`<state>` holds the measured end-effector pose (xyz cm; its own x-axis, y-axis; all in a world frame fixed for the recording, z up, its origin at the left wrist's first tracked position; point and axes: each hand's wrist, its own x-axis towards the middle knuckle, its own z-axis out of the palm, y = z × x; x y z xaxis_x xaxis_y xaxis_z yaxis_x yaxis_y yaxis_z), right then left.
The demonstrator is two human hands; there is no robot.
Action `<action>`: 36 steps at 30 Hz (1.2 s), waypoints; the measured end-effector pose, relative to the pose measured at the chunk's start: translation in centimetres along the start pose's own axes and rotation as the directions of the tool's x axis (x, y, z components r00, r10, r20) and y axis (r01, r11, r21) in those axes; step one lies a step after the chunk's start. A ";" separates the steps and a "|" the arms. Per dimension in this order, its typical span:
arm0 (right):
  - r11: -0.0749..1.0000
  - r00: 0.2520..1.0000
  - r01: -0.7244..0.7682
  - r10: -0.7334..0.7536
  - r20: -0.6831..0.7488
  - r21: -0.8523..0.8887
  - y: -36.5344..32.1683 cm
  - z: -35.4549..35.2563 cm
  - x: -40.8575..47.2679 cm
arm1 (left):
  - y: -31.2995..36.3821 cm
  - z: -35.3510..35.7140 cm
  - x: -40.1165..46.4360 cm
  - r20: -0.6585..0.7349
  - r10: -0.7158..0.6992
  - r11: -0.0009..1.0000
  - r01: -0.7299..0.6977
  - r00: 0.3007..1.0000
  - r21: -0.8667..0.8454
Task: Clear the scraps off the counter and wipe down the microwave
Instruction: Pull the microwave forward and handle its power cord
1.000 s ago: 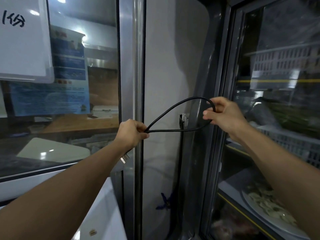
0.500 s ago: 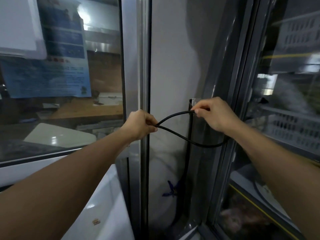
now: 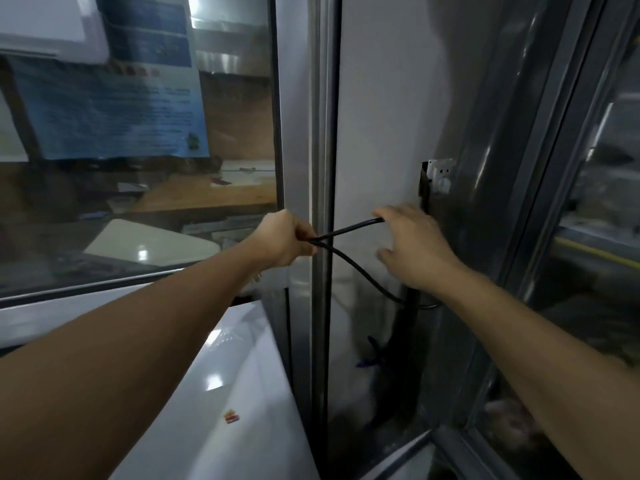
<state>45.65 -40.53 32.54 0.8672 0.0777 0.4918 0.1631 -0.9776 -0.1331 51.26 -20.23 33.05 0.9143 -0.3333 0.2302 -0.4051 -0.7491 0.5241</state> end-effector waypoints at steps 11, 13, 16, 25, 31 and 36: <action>0.986 1.000 -0.020 0.018 -0.013 -0.165 -5.6 6.6 -0.2 | -2.1 -0.4 -0.9 -0.019 0.087 0.996 -0.087 0.996 -0.005; 0.985 0.998 -0.015 0.005 -0.055 -0.173 -5.9 7.1 -0.2 | -2.2 -0.3 -1.0 -0.028 0.091 0.996 -0.091 0.995 -0.006; 0.998 0.997 -0.004 -0.002 -0.081 -0.068 -5.9 7.8 -0.2 | -2.3 -0.1 -1.0 -0.034 0.104 0.995 -0.104 0.994 0.006; 0.979 1.000 -0.008 0.005 0.019 0.202 -3.3 10.1 0.3 | -3.7 -1.1 -1.0 0.128 0.005 0.998 -0.013 0.992 0.064; 0.892 0.992 -0.011 -0.046 0.116 0.452 -2.1 10.9 0.8 | -3.7 -0.8 -0.6 0.104 -0.047 0.999 0.049 0.993 -0.020; 0.731 0.997 -0.047 -0.008 0.078 0.681 -2.5 9.8 2.4 | -3.8 -0.3 -0.5 0.083 -0.089 0.996 0.088 0.993 0.012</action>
<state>51.93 -36.00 25.67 0.8998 0.1007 0.4246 0.3988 -0.5850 -0.7062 52.34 -17.09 31.16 0.9432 -0.3119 0.1140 -0.3231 -0.7821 0.5328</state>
